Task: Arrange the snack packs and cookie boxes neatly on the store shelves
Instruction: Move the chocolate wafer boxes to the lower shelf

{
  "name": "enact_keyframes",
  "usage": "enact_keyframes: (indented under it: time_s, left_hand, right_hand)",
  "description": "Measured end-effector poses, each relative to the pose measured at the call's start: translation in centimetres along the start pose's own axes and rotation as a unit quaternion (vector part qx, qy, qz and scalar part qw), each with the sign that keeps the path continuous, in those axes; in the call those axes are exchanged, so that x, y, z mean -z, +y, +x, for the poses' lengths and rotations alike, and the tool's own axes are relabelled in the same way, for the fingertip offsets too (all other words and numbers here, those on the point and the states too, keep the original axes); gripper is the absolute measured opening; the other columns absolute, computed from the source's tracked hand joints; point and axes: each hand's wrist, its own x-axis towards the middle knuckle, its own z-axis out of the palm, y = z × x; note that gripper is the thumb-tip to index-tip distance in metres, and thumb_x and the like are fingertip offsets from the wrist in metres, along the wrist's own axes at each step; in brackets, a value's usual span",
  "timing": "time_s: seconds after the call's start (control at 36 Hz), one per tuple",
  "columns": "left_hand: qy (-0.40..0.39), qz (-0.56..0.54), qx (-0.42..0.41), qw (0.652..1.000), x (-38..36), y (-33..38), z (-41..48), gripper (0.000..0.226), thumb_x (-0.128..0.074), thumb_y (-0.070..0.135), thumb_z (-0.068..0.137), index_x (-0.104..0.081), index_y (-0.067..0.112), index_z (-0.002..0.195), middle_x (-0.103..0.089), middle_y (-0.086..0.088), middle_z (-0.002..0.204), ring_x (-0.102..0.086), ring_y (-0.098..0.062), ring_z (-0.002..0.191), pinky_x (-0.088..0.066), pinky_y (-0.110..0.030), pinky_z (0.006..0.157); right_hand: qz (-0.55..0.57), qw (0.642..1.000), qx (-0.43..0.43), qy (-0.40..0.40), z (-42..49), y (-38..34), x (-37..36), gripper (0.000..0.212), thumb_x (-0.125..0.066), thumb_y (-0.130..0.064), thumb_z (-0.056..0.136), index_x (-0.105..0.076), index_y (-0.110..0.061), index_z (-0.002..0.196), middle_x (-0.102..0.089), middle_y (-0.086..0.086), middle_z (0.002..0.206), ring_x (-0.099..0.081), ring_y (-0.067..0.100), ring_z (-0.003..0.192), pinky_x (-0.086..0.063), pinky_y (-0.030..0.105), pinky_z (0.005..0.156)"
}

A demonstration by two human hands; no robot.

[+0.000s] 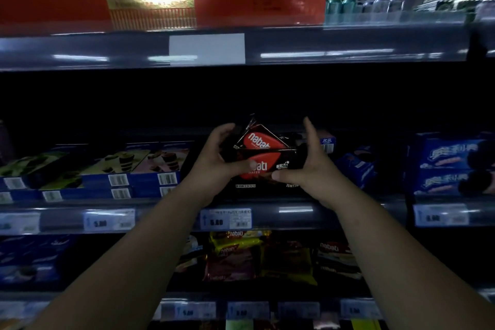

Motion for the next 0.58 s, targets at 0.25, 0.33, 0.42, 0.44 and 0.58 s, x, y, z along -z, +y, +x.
enact_keyframes:
  time_s: [0.25,0.33,0.42,0.44,0.58]
  left_hand:
    - [-0.046,0.039,0.018,0.998,0.2,0.4,-0.1,0.118,-0.090,0.017,0.059,-0.019,0.042,0.150,-0.045,0.018,0.135,-0.052,-0.004,0.121,-0.051,-0.033,0.098]
    - [-0.035,0.092,-0.014,0.995,0.8,0.3,0.1,0.120,-0.094,0.037,0.055,-0.018,0.054,0.146,-0.033,0.012,0.151,-0.044,-0.008,0.132,-0.047,-0.039,0.105]
    - [-0.041,0.094,-0.003,0.995,1.2,0.1,-0.1,0.121,-0.093,0.050,0.050,-0.017,0.060,0.143,-0.028,0.010,0.155,-0.040,-0.012,0.137,-0.045,-0.045,0.106]
    - [-0.044,0.090,0.004,0.995,1.3,0.0,-0.2,0.122,-0.093,0.049,0.050,-0.015,0.060,0.144,-0.028,0.010,0.156,-0.039,-0.012,0.137,-0.045,-0.045,0.107]
    - [-0.139,0.117,0.097,0.979,1.2,-0.2,-0.5,0.142,-0.092,0.037,0.054,0.013,0.049,0.149,-0.033,0.010,0.150,-0.045,-0.008,0.129,-0.042,-0.030,0.105]
  right_hand:
    - [-0.045,0.999,-0.010,-0.015,-0.3,-0.1,0.5,0.106,-0.090,-0.008,0.063,-0.031,-0.045,0.143,-0.047,-0.016,0.129,-0.053,0.011,0.120,-0.052,0.035,0.097]
    - [-0.042,0.999,-0.006,-0.025,-0.5,-0.1,0.5,0.105,-0.091,-0.008,0.062,-0.034,-0.052,0.138,-0.049,-0.007,0.130,-0.057,0.014,0.118,-0.052,0.036,0.098]
    - [-0.023,0.998,-0.019,-0.058,-0.7,-0.4,0.5,0.116,-0.089,-0.002,0.064,-0.022,-0.052,0.144,-0.049,-0.013,0.129,-0.060,0.010,0.113,-0.051,0.029,0.097]
    - [-0.023,0.997,-0.024,-0.072,-0.7,-0.4,0.4,0.120,-0.088,-0.002,0.065,-0.016,-0.052,0.147,-0.047,-0.016,0.130,-0.060,0.008,0.113,-0.051,0.027,0.096]
    - [-0.052,0.990,-0.055,-0.119,-0.5,-0.4,-0.2,0.131,-0.088,-0.020,0.071,0.013,-0.056,0.146,-0.043,-0.017,0.140,-0.051,0.005,0.125,-0.041,0.031,0.108]
